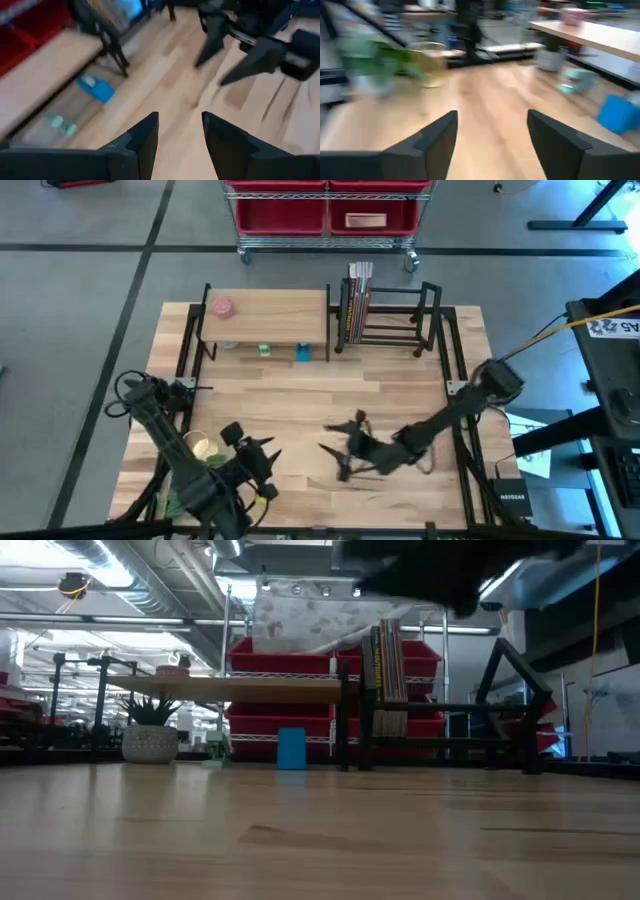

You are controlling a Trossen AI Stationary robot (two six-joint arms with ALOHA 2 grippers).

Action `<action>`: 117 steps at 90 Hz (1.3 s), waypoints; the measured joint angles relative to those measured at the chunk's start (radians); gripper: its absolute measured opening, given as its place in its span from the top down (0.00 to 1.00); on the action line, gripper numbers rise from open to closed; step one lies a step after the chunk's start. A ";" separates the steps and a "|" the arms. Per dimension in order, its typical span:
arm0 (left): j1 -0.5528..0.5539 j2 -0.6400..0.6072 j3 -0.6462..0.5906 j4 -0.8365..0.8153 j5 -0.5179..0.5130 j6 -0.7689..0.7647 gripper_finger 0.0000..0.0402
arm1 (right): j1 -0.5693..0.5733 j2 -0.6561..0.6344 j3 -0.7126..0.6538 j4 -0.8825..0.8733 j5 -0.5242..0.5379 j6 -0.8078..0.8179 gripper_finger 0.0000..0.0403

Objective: Stock shelves
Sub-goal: Remove the blue tape dispenser and green stapler from under the shelf

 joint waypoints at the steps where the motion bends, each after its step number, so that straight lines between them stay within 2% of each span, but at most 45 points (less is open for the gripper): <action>1: 0.001 0.000 -0.002 0.000 0.007 -0.001 0.65 | -0.005 0.013 0.011 -0.013 0.009 0.012 0.40; 15: -0.022 0.000 -0.015 0.001 0.029 -0.001 0.65 | -0.090 0.178 0.147 -0.153 0.129 0.179 0.28; 31: -0.068 0.000 -0.015 0.001 0.023 0.009 0.65 | -0.199 0.334 0.274 -0.172 0.264 0.244 0.17; 57: -0.155 0.000 -0.016 0.001 -0.052 0.024 0.65 | -0.358 0.515 0.485 -0.181 0.330 0.322 0.18; 70: -0.180 0.000 -0.016 0.002 -0.083 0.020 0.65 | -0.409 0.561 0.548 -0.199 0.334 0.386 0.19; 87: -0.189 0.000 -0.016 0.002 -0.105 0.019 0.65 | -0.458 0.568 0.597 -0.324 0.330 0.521 0.20; 117: -0.188 0.000 -0.016 0.002 -0.129 0.018 0.65 | -0.547 0.568 0.659 -0.506 0.148 0.645 0.20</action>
